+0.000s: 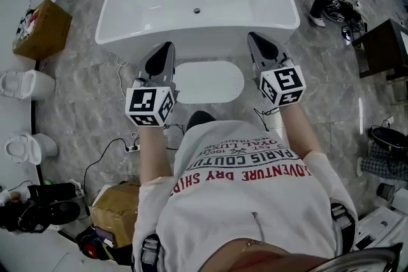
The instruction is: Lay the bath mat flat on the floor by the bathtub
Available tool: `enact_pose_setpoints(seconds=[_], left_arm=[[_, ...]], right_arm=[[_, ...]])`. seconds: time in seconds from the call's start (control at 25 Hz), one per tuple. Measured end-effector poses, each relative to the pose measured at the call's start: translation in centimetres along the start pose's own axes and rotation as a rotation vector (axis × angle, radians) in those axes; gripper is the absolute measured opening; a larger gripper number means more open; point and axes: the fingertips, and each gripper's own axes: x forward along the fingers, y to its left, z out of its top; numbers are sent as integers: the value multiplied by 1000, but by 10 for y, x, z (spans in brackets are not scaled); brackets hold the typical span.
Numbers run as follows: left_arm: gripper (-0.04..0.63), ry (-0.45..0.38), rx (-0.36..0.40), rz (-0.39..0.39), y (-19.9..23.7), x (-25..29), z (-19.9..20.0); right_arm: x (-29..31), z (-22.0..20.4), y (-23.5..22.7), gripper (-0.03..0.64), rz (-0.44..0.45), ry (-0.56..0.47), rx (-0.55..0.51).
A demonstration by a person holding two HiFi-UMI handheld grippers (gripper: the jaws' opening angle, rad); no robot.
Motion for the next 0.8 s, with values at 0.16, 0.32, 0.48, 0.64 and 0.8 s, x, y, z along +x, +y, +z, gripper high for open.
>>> enact_pose_setpoints(seconds=[0.16,0.32,0.48,0.64,0.8], left_arm=[[12,13,4,25,1,-6,-4],[12,-3,14,48,-6,-12,-9],[12,13,15,36,-14,-16,-16],[12,28,10,42,-13,-22,-19],[12,31,-23,46,-15,-22,-24]], right_arm=[[-4,-5,6,8,0,6,-12],[-13,-10,9,8,7,13,-27],[-18,-17,12,8,5,20,-21],[-23,-17,16,8,8,18,-9],[-28,-21,16,8,13,17,-2]])
